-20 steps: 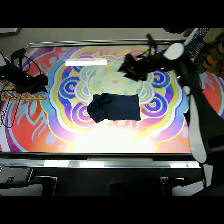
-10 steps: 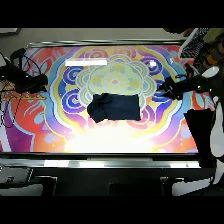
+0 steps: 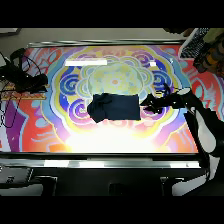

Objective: Fold the clothes and pants, and hang the long-sleeved shirts on hangers.

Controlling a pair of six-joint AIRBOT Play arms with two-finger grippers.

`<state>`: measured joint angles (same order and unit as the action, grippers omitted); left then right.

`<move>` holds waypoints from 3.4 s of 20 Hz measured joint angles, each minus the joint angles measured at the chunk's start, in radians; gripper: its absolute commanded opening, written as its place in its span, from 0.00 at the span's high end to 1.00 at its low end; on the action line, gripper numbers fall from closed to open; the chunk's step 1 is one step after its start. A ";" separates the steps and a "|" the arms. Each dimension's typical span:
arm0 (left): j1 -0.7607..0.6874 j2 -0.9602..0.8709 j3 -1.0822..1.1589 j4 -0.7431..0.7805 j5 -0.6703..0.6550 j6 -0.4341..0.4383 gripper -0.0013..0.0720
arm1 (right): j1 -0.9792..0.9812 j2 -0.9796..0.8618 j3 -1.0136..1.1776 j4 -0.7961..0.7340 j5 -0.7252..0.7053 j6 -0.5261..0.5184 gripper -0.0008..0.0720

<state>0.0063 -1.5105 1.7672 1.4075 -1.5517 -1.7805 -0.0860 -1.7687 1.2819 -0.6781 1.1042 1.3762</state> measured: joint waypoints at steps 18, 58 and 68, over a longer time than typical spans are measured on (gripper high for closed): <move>0.000 0.000 0.000 0.000 0.000 0.000 0.96 | 0.035 -0.031 0.285 0.035 -0.019 0.161 0.94; 0.000 0.000 0.000 0.000 -0.012 0.000 0.96 | -0.695 0.185 0.736 -0.660 0.683 0.768 0.94; 0.000 0.000 0.000 0.000 -0.012 0.000 0.96 | -0.699 0.302 0.338 -0.885 0.707 0.587 0.94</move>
<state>0.0063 -1.5105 1.7672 1.4075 -1.5635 -1.7802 -0.7853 -1.4666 1.6196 -1.5635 1.8111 1.9629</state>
